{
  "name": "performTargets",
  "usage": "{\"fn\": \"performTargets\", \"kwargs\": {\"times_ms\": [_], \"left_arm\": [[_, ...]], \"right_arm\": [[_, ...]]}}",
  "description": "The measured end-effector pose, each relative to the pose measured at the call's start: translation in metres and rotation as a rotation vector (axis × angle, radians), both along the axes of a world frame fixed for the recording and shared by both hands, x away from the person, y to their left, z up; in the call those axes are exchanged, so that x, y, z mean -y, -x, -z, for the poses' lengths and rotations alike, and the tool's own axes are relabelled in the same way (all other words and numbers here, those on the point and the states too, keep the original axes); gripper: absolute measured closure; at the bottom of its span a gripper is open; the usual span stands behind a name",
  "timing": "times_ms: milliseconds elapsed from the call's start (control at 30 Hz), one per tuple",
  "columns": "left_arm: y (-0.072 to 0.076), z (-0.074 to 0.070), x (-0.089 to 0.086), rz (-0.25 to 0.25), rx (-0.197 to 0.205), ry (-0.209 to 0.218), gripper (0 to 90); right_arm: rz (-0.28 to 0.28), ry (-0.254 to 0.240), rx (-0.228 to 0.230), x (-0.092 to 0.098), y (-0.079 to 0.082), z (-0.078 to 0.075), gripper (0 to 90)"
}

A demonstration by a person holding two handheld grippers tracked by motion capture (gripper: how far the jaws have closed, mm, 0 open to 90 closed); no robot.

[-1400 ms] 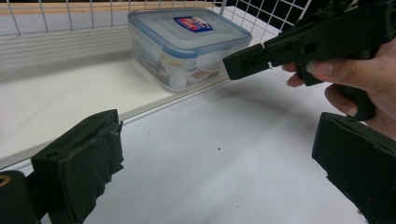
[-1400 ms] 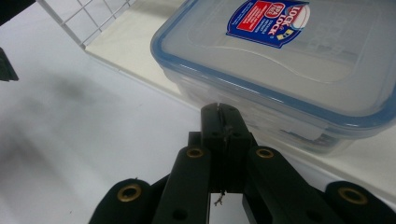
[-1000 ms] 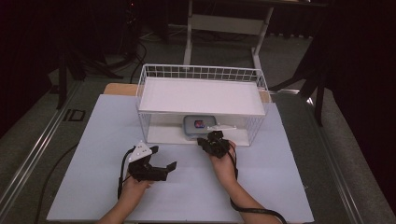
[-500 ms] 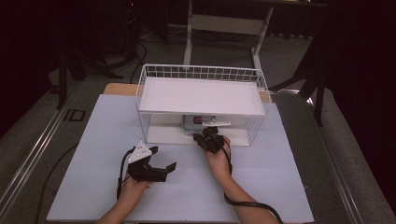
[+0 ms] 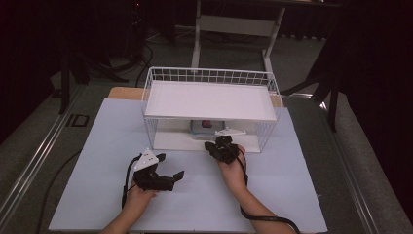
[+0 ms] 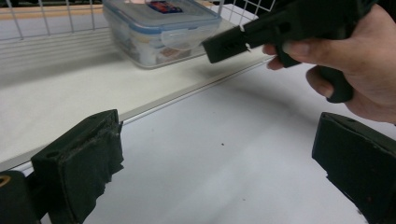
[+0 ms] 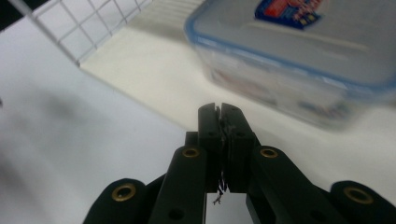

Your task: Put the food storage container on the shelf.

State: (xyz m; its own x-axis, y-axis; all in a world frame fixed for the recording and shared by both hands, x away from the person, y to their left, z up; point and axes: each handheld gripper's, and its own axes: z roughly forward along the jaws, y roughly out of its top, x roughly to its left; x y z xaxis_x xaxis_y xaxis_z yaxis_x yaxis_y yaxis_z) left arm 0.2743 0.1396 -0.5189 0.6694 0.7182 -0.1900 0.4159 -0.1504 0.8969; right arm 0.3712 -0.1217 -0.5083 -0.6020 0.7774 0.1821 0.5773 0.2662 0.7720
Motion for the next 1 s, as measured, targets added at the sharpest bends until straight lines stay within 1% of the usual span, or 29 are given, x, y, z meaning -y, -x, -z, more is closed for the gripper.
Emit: {"fn": "performTargets", "kwargs": {"times_ms": [67,133,233,333,400,467,567,600,667,700,733,800,833,867,900,967,1000], "left_arm": [[0.001,-0.001,0.001,0.002,0.002,0.003,2.7],[0.001,-0.001,0.002,0.006,0.001,0.004,2.7],[0.002,-0.001,0.003,0.01,0.0,0.006,2.7],[0.002,-0.002,0.004,0.017,0.007,0.015,2.7],[0.003,-0.003,0.005,0.031,0.014,0.025,2.7],[0.004,-0.005,0.005,0.041,0.026,0.028,2.7],[0.006,-0.009,0.007,0.062,0.039,0.031,2.7],[0.008,-0.01,0.008,0.072,0.046,0.035,2.7],[0.011,-0.015,0.01,0.097,0.062,0.044,2.7],[0.012,-0.016,0.011,0.105,0.064,0.047,2.7],[0.012,-0.018,0.012,0.11,0.065,0.042,2.7],[0.013,-0.021,0.013,0.118,0.06,0.049,2.7],[0.013,-0.022,0.013,0.116,0.056,0.051,2.7],[0.013,-0.022,0.014,0.115,0.052,0.047,2.7],[0.013,-0.024,0.013,0.112,0.044,0.035,2.7],[0.013,-0.025,0.013,0.116,0.043,0.037,2.7],[0.014,-0.028,0.01,0.118,0.047,0.035,2.7]], "right_arm": [[-0.005,0.015,0.003,0.006,0.006,0.0,87.5],[-0.001,0.009,-0.005,0.014,0.011,0.001,87.6],[0.007,0.004,-0.003,0.025,0.017,0.001,87.6],[0.005,0.003,-0.004,0.033,0.025,0.004,84.3],[-0.006,0.008,-0.001,0.038,0.031,0.004,75.3],[-0.01,-0.01,0.008,0.044,0.036,0.002,60.4],[-0.011,-0.036,0.034,0.051,0.045,-0.005,46.3],[-0.012,-0.051,0.047,0.054,0.048,-0.007,43.7],[-0.007,-0.079,0.068,0.059,0.055,-0.012,33.7],[-0.009,-0.098,0.083,0.063,0.06,-0.014,28.3],[-0.013,-0.109,0.085,0.065,0.062,-0.015,25.9],[-0.034,-0.129,0.105,0.069,0.069,-0.017,15.7],[-0.047,-0.134,0.099,0.072,0.072,-0.018,14.3],[-0.047,-0.125,0.105,0.074,0.075,-0.018,14.1],[-0.048,-0.118,0.107,0.075,0.077,-0.018,14.0],[-0.051,-0.118,0.11,0.077,0.079,-0.018,14.0],[-0.047,-0.117,0.115,0.079,0.081,-0.018,14.0]]}}
